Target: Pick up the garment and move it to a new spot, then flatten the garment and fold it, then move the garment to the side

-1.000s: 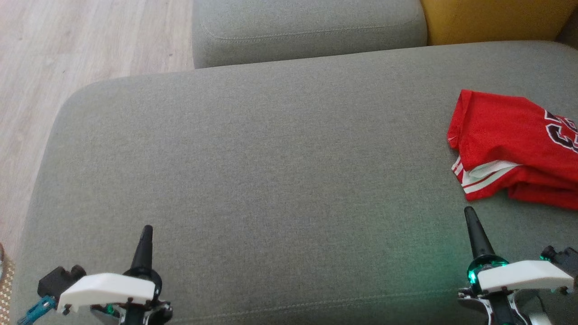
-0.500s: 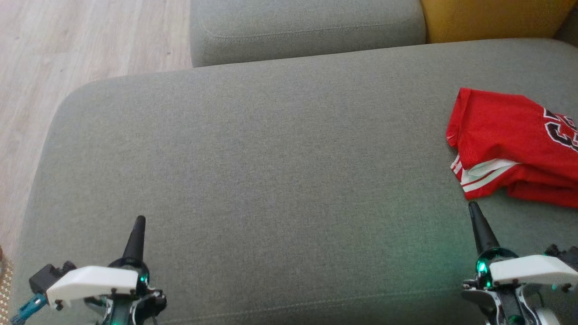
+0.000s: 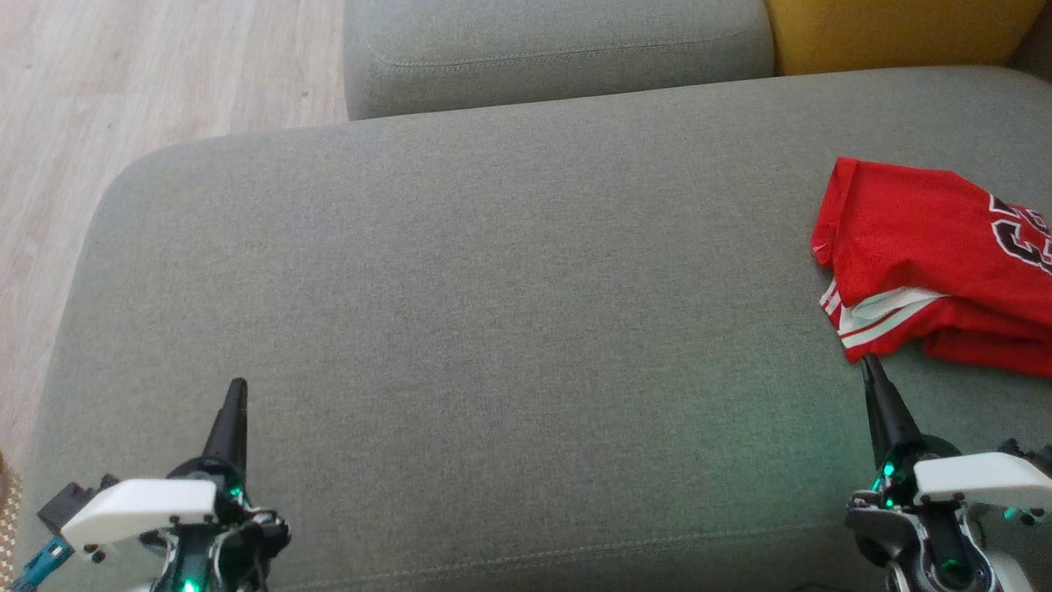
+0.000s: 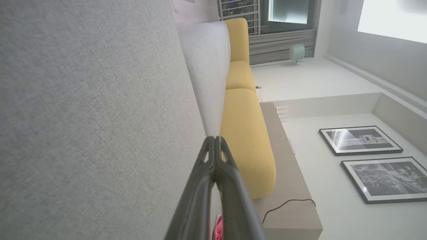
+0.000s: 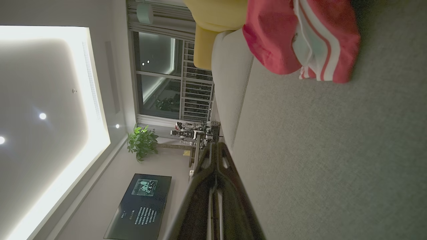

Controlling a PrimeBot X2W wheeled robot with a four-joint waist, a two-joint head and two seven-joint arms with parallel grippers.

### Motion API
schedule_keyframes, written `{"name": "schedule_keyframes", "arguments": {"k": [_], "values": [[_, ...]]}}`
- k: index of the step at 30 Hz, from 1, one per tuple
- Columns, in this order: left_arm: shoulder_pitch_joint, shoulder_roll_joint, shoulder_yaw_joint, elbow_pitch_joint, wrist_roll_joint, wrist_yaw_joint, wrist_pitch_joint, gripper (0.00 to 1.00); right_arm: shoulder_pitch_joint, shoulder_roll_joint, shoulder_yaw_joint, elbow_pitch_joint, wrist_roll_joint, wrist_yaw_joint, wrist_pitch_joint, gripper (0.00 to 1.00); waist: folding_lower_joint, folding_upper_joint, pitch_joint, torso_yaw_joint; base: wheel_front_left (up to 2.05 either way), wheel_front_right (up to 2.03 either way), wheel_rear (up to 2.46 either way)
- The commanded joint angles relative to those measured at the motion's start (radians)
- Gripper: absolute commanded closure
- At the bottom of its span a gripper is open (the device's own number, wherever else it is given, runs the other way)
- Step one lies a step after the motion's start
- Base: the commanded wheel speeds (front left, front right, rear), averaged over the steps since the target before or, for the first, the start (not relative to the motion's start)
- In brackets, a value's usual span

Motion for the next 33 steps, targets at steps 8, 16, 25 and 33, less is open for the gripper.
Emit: {"name": "schedule_keyframes", "arguments": {"k": [8,16,25,33], "values": [[-0.08,0.013,0.062,-0.017,-0.105,-0.023,0.029,1.0,-0.064,-0.014,0.003,-0.023,0.101,0.0,0.028,1.0,0.0,0.0,0.002,-0.002,0.0,0.0,0.0],[-0.088,0.011,0.076,-0.012,-0.146,-0.031,0.042,1.0,-0.071,-0.012,-0.003,-0.019,0.14,0.0,0.041,1.0,0.0,0.0,0.003,-0.003,0.0,0.0,0.0],[-0.089,0.008,0.08,-0.011,-0.142,-0.031,0.045,1.0,-0.071,-0.009,-0.007,-0.018,0.137,0.0,0.044,1.0,0.0,0.0,0.003,-0.003,0.0,0.0,0.0],[-0.089,0.006,0.084,-0.011,-0.139,-0.031,0.048,1.0,-0.071,-0.007,-0.01,-0.018,0.135,0.0,0.047,1.0,0.0,0.0,0.003,-0.003,0.0,0.0,0.0]]}}
